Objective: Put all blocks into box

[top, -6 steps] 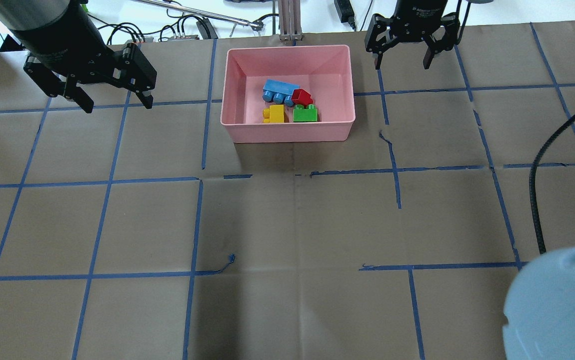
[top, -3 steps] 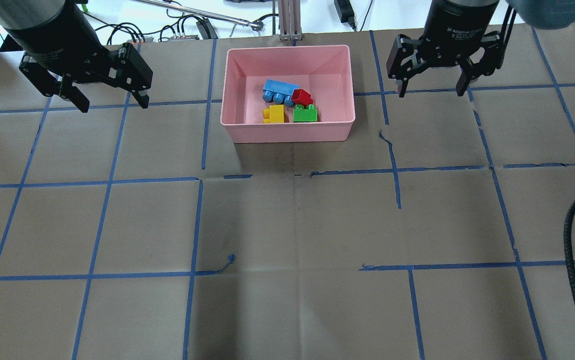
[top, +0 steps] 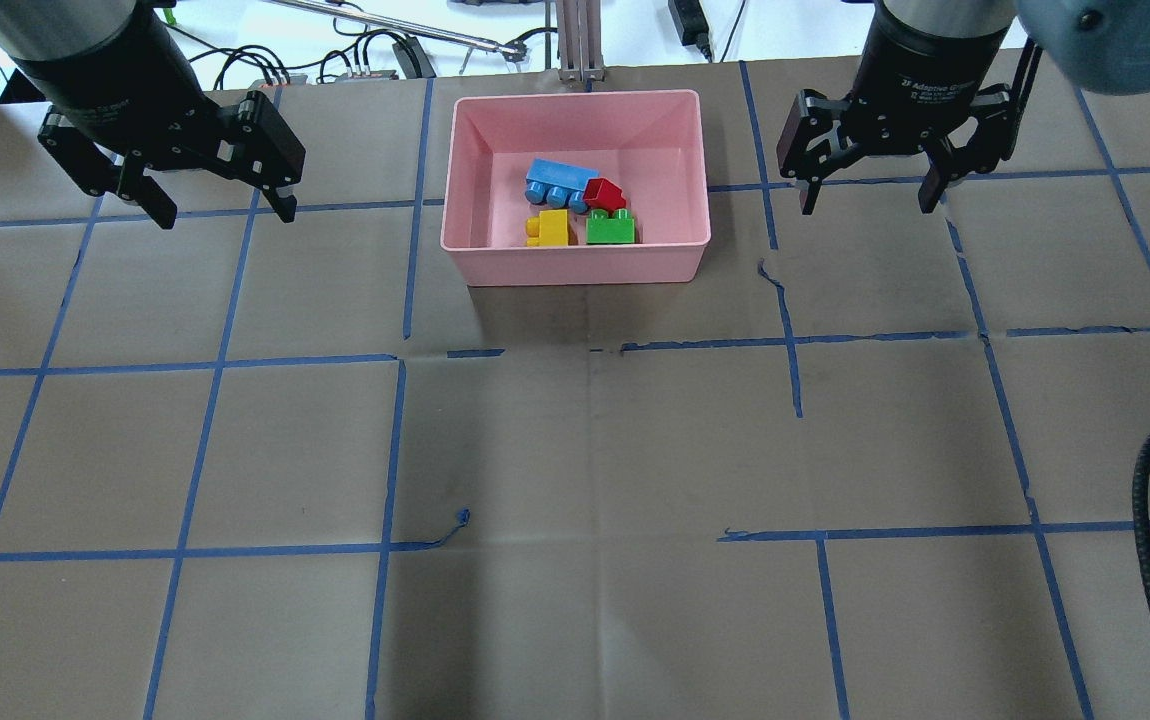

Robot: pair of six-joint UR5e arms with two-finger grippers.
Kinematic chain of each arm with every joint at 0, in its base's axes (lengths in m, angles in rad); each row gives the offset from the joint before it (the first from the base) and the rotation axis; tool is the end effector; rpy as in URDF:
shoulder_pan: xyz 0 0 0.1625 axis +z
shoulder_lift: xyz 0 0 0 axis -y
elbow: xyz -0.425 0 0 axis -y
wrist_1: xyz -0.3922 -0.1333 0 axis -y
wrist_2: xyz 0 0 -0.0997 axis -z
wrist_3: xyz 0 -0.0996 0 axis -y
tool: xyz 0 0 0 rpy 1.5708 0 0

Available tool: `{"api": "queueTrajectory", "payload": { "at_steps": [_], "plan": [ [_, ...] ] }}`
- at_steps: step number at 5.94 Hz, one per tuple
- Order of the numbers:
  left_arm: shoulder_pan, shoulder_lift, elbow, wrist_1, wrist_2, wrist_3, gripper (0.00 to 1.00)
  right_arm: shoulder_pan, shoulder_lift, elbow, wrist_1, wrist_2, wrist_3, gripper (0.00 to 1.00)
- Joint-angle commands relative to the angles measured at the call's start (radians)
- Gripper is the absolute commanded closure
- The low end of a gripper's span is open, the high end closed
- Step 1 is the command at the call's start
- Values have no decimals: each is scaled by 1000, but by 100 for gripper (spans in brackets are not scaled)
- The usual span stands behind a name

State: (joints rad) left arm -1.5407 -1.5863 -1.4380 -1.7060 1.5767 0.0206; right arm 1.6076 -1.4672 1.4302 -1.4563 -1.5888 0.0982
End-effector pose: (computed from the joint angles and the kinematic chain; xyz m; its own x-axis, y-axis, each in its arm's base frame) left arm -0.1178 -0.4978 0.5320 -0.9999 -0.0094 -0.0055 -0.0095 0.9998 0.0180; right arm 0.1508 -0.5224 0.4927 -0.9979 0.0597 0.0255 0.0614 0.9953 0.0753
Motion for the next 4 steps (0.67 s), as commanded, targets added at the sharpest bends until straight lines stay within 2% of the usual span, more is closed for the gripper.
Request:
{"api": "queueTrajectory", "payload": {
  "at_steps": [1, 4],
  "plan": [
    [-1, 0, -5, 6, 0, -2, 1, 0, -2, 1, 2, 1, 2, 1],
    [1, -6, -5, 9, -9, -2, 1, 0, -1, 1, 2, 0, 2, 1]
  ]
}}
